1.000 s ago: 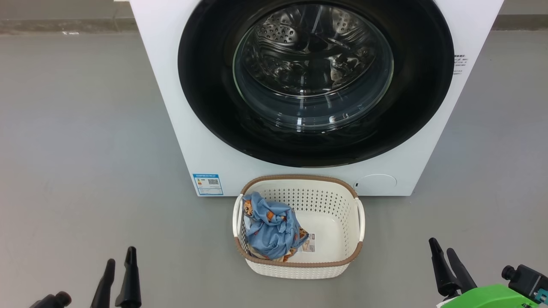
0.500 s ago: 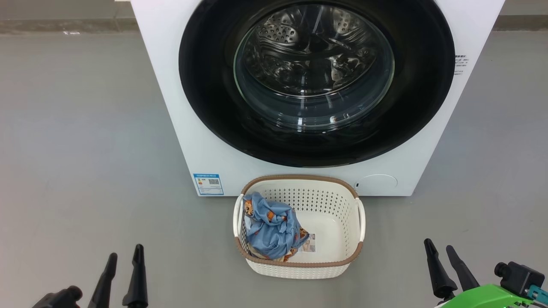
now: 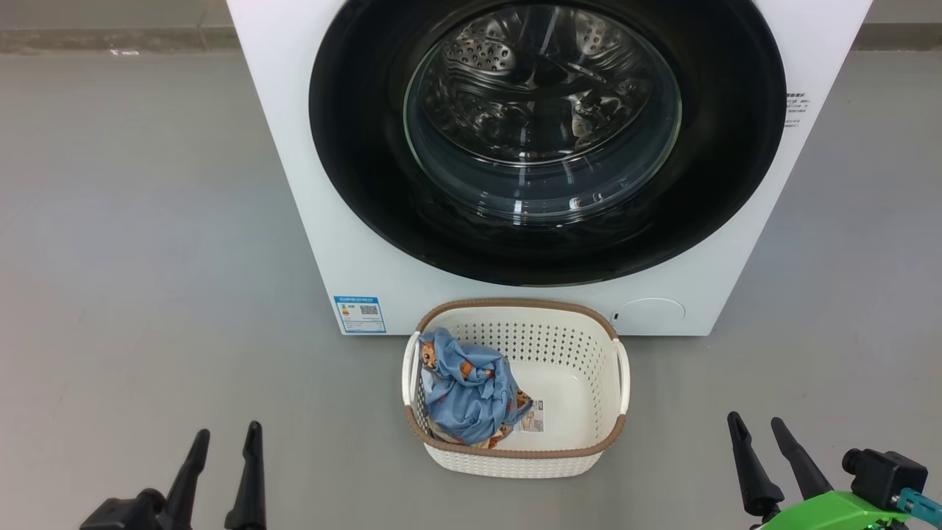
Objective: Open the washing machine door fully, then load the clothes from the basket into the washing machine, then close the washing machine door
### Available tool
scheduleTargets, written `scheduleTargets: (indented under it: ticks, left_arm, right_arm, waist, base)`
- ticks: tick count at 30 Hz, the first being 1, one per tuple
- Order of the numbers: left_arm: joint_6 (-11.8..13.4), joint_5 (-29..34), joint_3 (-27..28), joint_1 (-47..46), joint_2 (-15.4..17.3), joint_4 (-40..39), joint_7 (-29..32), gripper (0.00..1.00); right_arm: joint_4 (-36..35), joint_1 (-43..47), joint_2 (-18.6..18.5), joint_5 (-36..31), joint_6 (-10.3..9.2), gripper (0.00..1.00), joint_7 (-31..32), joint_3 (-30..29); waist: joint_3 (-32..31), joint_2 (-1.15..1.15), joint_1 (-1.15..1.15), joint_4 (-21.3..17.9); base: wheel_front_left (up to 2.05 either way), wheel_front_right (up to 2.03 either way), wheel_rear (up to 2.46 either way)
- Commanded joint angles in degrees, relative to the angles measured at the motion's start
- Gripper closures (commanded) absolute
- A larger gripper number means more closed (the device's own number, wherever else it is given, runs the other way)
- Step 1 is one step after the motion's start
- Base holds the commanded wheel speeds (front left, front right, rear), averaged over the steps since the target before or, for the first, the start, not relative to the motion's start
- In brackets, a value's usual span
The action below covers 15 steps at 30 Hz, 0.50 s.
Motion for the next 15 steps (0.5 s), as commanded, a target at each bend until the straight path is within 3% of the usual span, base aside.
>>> scheduleTargets:
  ticks: [1,15]
  left_arm:
    - [-0.2,1.8,1.2,-0.4,1.2,-1.8,-0.9,0.0]
    - [-0.2,10.8,0.2,0.0,1.8,-1.8,-3.2,0.0]
  right_arm:
    - [-1.3,-1.2,-1.0,-1.9,-0.04,0.0,-0.9,1.0]
    - [-1.1,-0.9,-1.6,-10.4,-0.05,0.0,-3.3,1.7]
  waist:
    - [0.0,0.0,0.0,0.0]
    - [-0.3,0.0,0.0,0.2]
  base:
    - [0.0,0.0,0.0]
    - [0.0,0.0,0.0]
